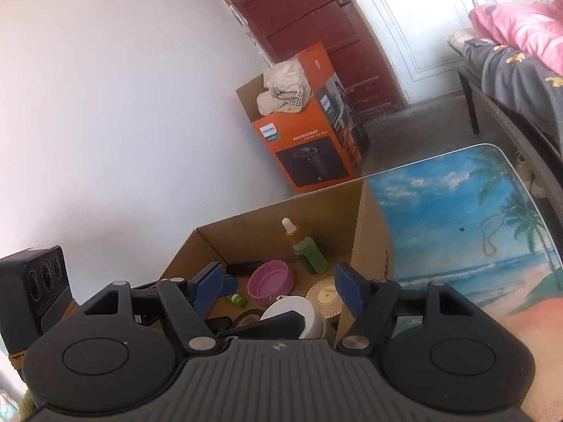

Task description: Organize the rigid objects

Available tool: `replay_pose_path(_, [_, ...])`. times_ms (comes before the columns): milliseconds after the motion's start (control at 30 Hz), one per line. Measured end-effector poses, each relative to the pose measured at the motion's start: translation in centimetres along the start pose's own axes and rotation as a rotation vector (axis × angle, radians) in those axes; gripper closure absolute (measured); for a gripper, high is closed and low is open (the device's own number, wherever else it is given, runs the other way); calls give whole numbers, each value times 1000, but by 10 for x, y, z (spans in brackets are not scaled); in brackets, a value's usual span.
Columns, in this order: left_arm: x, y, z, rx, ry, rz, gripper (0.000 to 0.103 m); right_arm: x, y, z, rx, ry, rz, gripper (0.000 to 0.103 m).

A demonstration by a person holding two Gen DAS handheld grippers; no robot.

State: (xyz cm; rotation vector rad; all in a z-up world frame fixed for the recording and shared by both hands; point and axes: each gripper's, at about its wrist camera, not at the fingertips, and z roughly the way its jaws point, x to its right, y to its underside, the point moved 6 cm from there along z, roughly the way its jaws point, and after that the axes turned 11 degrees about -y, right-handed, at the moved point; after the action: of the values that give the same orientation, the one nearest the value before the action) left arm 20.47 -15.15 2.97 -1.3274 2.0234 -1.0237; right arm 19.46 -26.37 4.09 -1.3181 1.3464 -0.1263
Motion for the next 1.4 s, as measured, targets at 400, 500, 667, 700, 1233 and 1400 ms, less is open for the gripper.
replay_pose_path(400, [-44, 6, -82, 133, -210, -93, 0, -39, 12, -55, 135, 86, -55, 0])
replay_pose_path(500, [-59, 14, -91, 122, -306, -133, 0, -45, 26, -51, 111, 135, -60, 0])
replay_pose_path(667, [-72, 30, -93, 83, -431, -119, 0, -56, 48, -38, 71, 259, -104, 0])
replay_pose_path(700, [-73, 34, -92, 73, -449, -104, 0, -57, 51, -35, 64, 288, -119, 0])
replay_pose_path(1233, [-79, 50, -83, -4, -433, -104, 0, -70, 78, 7, -44, 486, -220, 0])
replay_pose_path(1400, [-79, 49, -78, -19, -441, -98, 0, -67, 77, 10, -48, 491, -204, 0])
